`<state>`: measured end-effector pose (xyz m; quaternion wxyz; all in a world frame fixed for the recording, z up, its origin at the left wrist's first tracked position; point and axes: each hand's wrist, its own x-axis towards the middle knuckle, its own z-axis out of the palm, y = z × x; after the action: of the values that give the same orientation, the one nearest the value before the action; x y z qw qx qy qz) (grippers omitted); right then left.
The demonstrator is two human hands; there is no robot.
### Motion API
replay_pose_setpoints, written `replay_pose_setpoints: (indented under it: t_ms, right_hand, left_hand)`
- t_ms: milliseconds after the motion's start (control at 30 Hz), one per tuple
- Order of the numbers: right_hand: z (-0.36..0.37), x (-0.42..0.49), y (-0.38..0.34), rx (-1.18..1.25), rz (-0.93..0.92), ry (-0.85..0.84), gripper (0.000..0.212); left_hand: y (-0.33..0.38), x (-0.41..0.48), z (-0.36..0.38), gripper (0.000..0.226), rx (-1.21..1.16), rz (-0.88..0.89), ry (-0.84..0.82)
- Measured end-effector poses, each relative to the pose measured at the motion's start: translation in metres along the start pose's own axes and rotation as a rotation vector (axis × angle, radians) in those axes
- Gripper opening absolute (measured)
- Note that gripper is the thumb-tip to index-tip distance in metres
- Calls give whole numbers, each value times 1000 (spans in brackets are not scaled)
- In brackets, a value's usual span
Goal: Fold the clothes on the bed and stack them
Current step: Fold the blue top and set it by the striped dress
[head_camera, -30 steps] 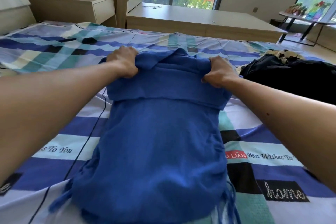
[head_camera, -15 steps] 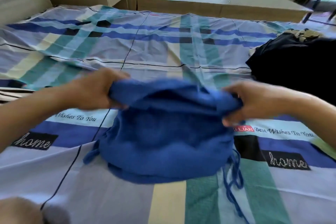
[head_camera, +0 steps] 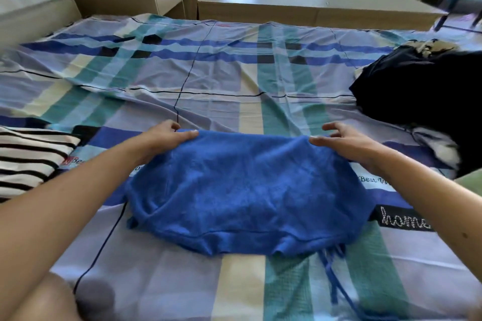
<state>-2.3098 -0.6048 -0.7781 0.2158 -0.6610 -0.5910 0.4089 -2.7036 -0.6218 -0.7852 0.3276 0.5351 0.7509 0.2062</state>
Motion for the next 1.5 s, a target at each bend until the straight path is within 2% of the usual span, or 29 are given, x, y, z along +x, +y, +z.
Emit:
replay_pose_setpoints:
  t_ms: [67, 133, 167, 233, 333, 400, 467, 500, 567, 600, 667, 800, 900, 967, 1033, 1133, 1233, 1333, 1433, 1500]
  right_hand:
    - [3, 2, 4, 183, 60, -96, 68]
    - [5, -4, 1, 326, 116, -237, 51]
    - [4, -8, -2, 348, 154, -299, 46]
    - [0, -13, -4, 327, 200, -424, 46]
    - [-12, -16, -7, 281, 156, -519, 47]
    - [-19, -19, -10, 263, 116, -561, 47]
    - [-22, -18, -13, 270, 62, -521, 45]
    - [-20, -14, -15, 300, 22, -443, 43]
    - [-15, 1, -17, 432, -44, -182, 42]
    - [-12, 8, -16, 518, -52, -59, 44]
    - [-7, 17, -10, 600, -24, 7, 50]
    - [-3, 11, 8, 494, 124, -109, 42]
    - [-3, 7, 11, 560, 118, -125, 45]
    - [0, 5, 11, 599, 115, -155, 43]
    - [3, 3, 11, 613, 108, -165, 36]
    - [8, 5, 12, 604, 92, -126, 44]
    - [14, 5, 13, 616, 69, -76, 58]
    - [18, 1, 11, 618, 59, -42, 63]
    - [19, -3, 4, 622, 65, -44, 66]
    - [18, -2, -10, 607, 54, -31, 69]
  left_hand:
    - [-2, 3, 3, 70, -91, -59, -88]
    - [4, -3, 2, 55, -179, -98, -229]
    - [7, -7, 0, 55, -209, -97, -299]
    - [11, -14, -4, 60, -259, -57, -418]
    - [14, -22, -14, 37, -301, -11, -479]
    - [15, -28, -21, 33, -331, 24, -482]
    - [19, -26, -24, 32, -389, 74, -391]
    - [21, -22, -25, 32, -426, 97, -289]
    - [24, -1, -21, 35, -476, 125, 12]
    - [24, 9, -17, 39, -450, 128, 158]
    - [20, 22, -6, 51, -253, 113, 325]
    - [6, 27, 17, 78, 120, 24, 130]
    - [6, 15, 30, 86, 392, 43, 225]
    - [9, 5, 46, 86, 527, 203, 278]
    - [17, -4, 63, 86, 516, 436, 243]
    - [37, -20, 88, 94, 499, 650, 127]
    - [38, -36, 118, 93, 661, 633, -91]
    - [37, -38, 131, 84, 781, 605, -147]
    - [48, -36, 117, 78, 697, 559, -245]
    - [58, -35, 102, 65, 530, 525, -300]
